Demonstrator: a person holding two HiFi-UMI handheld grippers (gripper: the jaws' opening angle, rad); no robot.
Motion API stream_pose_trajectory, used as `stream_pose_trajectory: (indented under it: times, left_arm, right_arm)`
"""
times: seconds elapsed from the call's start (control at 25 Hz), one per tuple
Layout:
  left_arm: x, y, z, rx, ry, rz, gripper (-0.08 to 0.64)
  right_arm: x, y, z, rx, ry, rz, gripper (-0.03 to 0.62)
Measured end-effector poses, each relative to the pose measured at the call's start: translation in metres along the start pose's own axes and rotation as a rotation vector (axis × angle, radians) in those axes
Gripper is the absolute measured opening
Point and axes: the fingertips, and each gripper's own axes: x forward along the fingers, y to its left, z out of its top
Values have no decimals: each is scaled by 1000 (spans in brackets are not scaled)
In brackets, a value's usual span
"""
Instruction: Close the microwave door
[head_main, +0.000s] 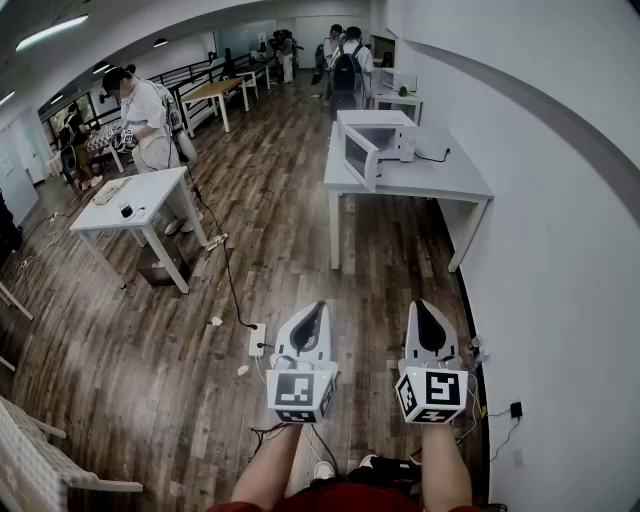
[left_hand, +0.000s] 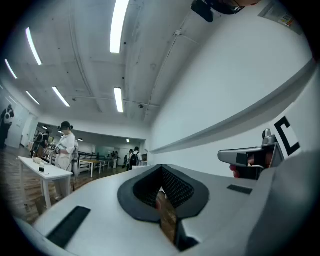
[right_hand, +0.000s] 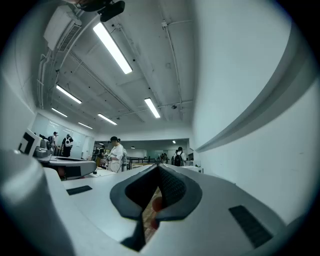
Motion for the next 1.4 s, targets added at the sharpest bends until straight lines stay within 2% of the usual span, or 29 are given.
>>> stream_pose_trajectory:
  times: [0.52, 1.08, 1.4]
  left_arm:
    - [26, -41, 6, 0, 0, -15, 26]
    - [78, -111, -1, 7, -4, -23, 26]
    - [107, -120, -6, 0, 4, -13, 26]
  right_arm:
    - [-2, -43, 8, 9, -16, 17, 26]
    - [-6, -119, 10, 22, -68, 45, 26]
    - [13, -146, 1, 36, -59, 51, 26]
